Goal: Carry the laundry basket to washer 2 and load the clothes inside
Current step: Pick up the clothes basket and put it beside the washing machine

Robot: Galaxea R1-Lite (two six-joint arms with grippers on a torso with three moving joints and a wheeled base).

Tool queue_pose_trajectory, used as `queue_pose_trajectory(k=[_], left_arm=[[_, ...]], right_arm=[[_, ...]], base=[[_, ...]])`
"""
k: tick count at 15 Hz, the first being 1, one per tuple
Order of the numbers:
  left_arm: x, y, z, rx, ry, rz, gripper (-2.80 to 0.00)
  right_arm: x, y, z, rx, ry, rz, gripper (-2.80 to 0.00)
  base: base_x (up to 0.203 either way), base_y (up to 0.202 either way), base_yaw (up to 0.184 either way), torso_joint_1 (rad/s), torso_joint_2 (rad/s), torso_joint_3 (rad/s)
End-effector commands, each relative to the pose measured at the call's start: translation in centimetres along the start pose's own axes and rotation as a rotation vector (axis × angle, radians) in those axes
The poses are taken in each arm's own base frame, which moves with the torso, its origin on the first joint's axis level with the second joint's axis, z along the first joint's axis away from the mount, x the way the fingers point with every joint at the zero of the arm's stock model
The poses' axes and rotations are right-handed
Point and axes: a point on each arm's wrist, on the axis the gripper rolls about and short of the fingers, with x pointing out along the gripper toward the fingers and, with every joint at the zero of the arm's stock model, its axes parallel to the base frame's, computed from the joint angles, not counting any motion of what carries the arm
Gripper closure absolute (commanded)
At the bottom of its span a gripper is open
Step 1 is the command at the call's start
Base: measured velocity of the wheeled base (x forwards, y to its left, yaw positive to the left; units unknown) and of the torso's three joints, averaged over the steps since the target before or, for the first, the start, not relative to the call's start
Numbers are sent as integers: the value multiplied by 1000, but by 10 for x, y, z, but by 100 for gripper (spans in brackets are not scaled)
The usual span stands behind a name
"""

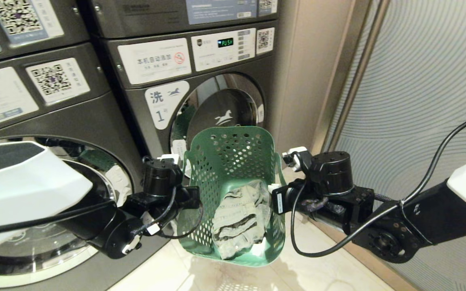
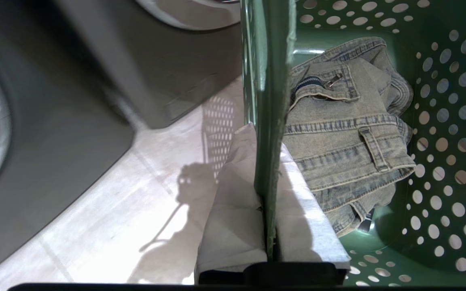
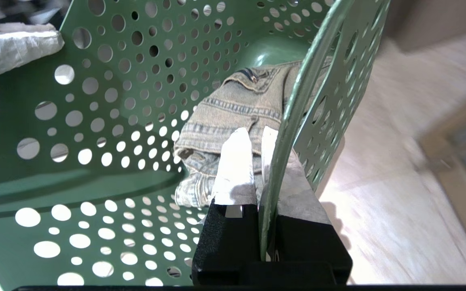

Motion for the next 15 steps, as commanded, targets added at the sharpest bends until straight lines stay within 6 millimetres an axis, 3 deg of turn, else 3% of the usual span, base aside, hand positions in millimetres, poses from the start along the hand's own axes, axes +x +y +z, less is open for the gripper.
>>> queue_pose_trajectory(k=[1,12,15], left_arm=[[0,0,1,-3,-5,1,0],[0,0,-8,1,1,-1,0],[-2,-4,-10,8,5,-11,0]], right_arm=[[0,0,1,1,-5,0,0],[-1,0,-4,-1,10,1,0],[-1,0,-6,-14,18,0,0]], base=[[-1,-12,181,1,2,2],[0,-7,175,4,2,3],[0,-4,78,2,1,2]])
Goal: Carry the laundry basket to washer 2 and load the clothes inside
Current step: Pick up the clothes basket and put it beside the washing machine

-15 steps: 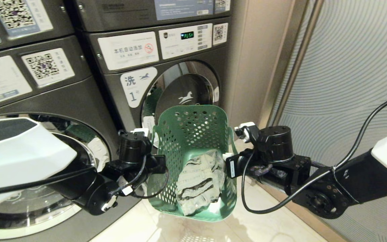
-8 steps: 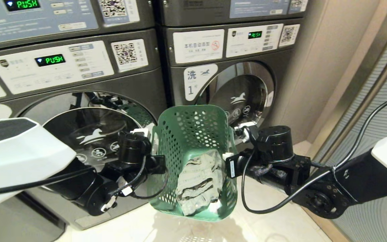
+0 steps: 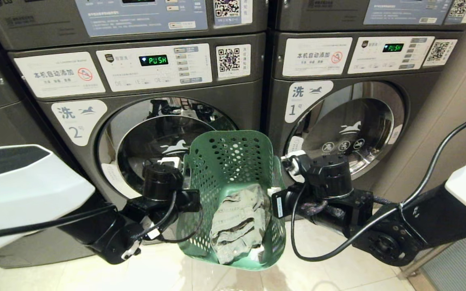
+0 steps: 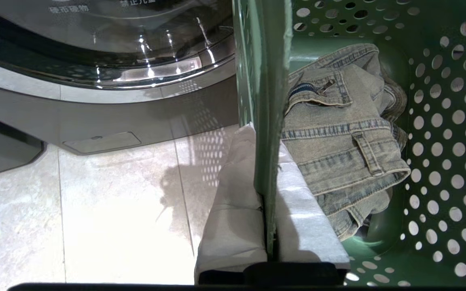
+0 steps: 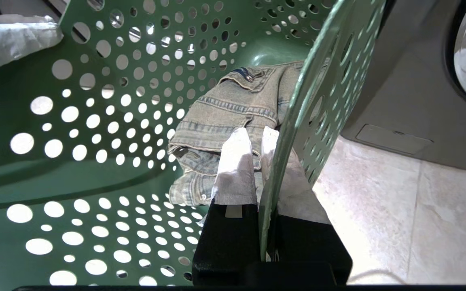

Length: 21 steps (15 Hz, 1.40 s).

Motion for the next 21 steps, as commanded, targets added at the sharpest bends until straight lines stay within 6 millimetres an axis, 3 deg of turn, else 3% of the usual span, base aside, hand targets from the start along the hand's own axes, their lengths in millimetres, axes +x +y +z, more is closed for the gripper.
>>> queue_pose_trajectory(k=[1,5,11,17,21], left_arm=[[1,-2,-1,2,1,-2,0],[5,-1,-9,9,21,30,0],[23,-2,-44,-40,121,46,0],[52,-5,-84,-65,149,42,0],[64,-9,-89,-66,142,35,0]], right_arm=[[0,0,-4,-24,12,-2,0],[3,-2,-12,-41,40,-9,0],[12,-9,-51,-39,168,-38,0],[39,-15,-84,-39,125,-48,0],[51,-27,-100,-31,160,-75,0]], base=[[0,0,0,0,0,0],[0,0,0,0,0,0],[0,0,0,0,0,0],[0,0,0,0,0,0],[0,0,0,0,0,0]])
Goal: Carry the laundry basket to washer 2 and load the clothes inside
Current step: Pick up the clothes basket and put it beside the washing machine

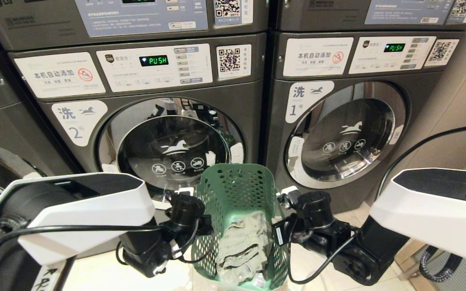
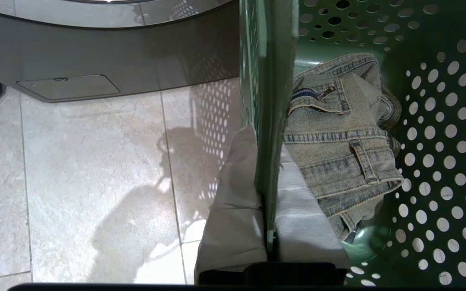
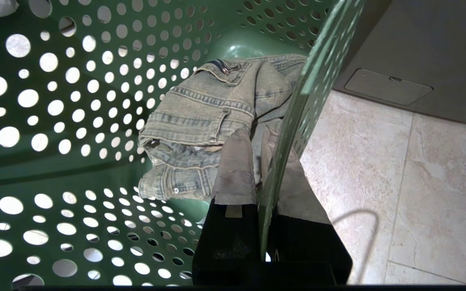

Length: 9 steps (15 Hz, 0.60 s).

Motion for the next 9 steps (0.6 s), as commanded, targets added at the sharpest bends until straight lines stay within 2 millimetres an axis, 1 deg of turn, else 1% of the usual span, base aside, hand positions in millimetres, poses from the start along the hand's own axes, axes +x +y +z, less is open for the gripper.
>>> queue_pose_trajectory(k=[1,4,7,9], left_arm=[[8,-1,-6,2,7,3,0],[18,-4,-6,9,-3,-10,0],[30,-8,-9,30,-1,-22,0],[33,-10,-9,35,5,-30,0]], right_arm=[[9,-4,-12,0,26,-11,0],[17,-13,-17,7,25,-33,0],[26,-18,-19,11,24,-45,0],[27,-19,-21,14,28,-48,0]], base=[[0,0,0,0,0,0],[0,0,0,0,0,0],[0,0,0,0,0,0],[0,0,0,0,0,0]])
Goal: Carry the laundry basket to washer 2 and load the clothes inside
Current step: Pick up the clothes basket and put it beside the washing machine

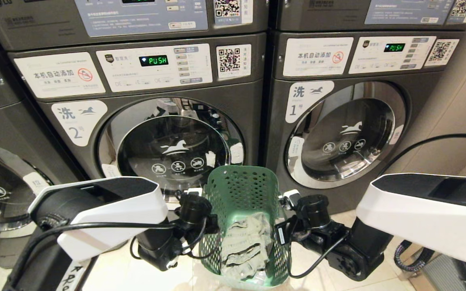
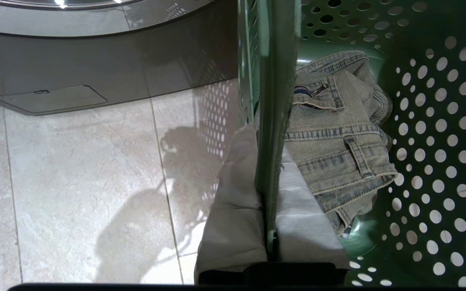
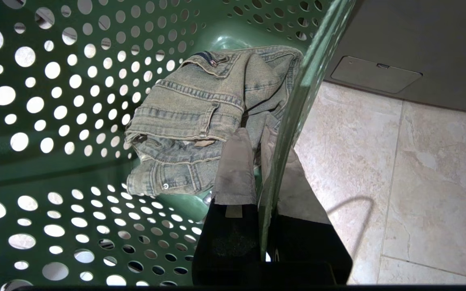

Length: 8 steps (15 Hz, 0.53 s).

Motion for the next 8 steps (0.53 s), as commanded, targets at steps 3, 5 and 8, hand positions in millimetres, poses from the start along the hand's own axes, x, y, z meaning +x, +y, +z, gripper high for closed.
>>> queue_pose_trajectory(k=[3,5,8], left_arm=[[1,-1,-1,4,3,-1,0],[-3,-6,3,7,-7,-13,0],[-8,-10,6,9,-17,-24,0]], right_arm=[[4,-1,-6,0,12,-3,0],[5,-1,-4,1,5,-2,0],[7,0,-2,1,-4,-2,0]], base=[[0,0,0,0,0,0],[0,0,0,0,0,0],[0,0,0,0,0,0]])
